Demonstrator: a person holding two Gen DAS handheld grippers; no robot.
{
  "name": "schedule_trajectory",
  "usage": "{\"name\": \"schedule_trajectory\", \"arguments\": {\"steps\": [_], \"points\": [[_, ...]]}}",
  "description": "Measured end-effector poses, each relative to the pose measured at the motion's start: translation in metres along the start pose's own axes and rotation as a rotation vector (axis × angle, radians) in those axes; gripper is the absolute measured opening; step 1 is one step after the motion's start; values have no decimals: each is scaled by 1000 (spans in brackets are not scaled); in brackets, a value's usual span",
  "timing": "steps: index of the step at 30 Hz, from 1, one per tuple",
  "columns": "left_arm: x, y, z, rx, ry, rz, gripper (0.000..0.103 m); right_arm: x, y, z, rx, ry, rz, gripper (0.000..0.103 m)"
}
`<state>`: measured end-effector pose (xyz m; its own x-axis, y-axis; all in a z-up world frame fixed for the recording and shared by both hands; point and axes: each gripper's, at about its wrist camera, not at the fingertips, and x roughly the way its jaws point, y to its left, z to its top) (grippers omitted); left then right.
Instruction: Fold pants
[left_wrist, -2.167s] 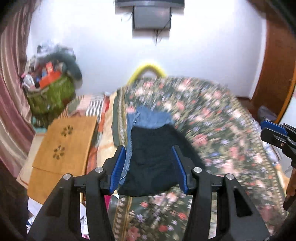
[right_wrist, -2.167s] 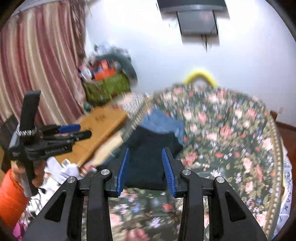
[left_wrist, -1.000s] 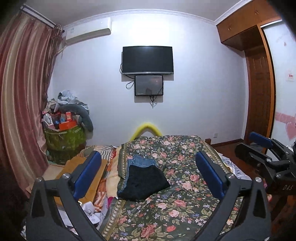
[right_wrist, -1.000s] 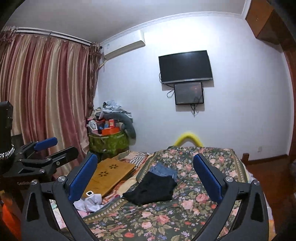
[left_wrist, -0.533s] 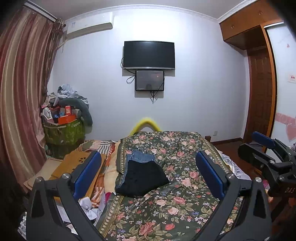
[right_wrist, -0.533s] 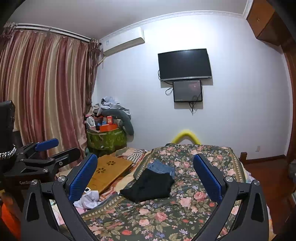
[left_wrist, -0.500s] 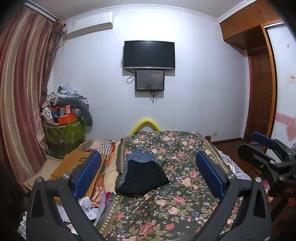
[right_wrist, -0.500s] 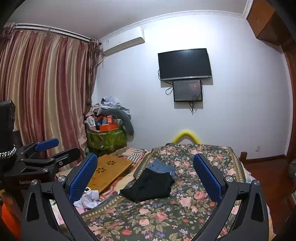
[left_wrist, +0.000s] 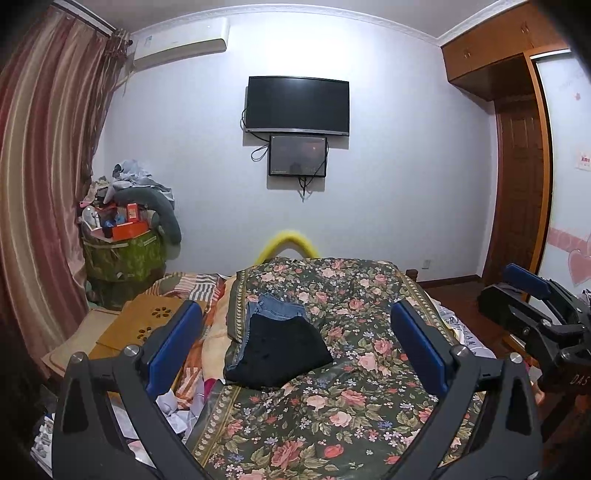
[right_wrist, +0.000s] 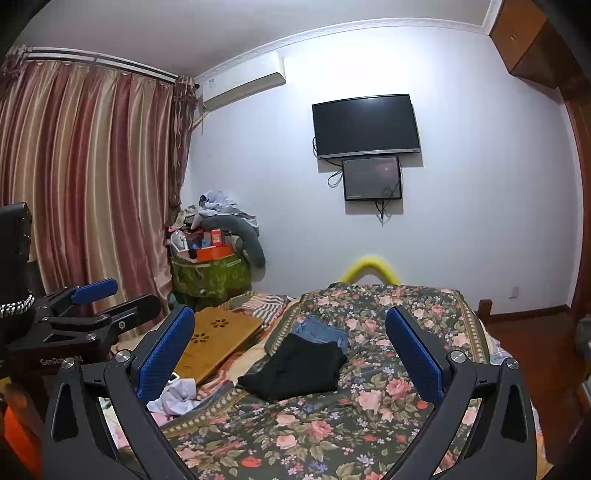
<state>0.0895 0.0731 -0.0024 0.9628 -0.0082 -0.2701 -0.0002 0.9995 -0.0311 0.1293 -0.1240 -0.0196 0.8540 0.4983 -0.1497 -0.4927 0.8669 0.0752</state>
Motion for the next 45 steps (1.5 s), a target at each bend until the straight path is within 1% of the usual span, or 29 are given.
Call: {"name": "schedule_trajectory", "arguments": {"steps": [17, 26, 34, 45], "points": [[1, -7, -2, 7, 7, -16, 103, -2, -2, 2, 10, 5, -4, 103], [1, -6, -1, -1, 12, -26, 103, -4, -3, 1, 9, 3, -9, 103], [6, -2, -1, -20, 41, -48, 103, -4, -4, -1, 2, 4, -13, 103], [5, 0, -2, -22, 42, -49, 103, -4, -6, -3, 0, 12, -10, 103]]}}
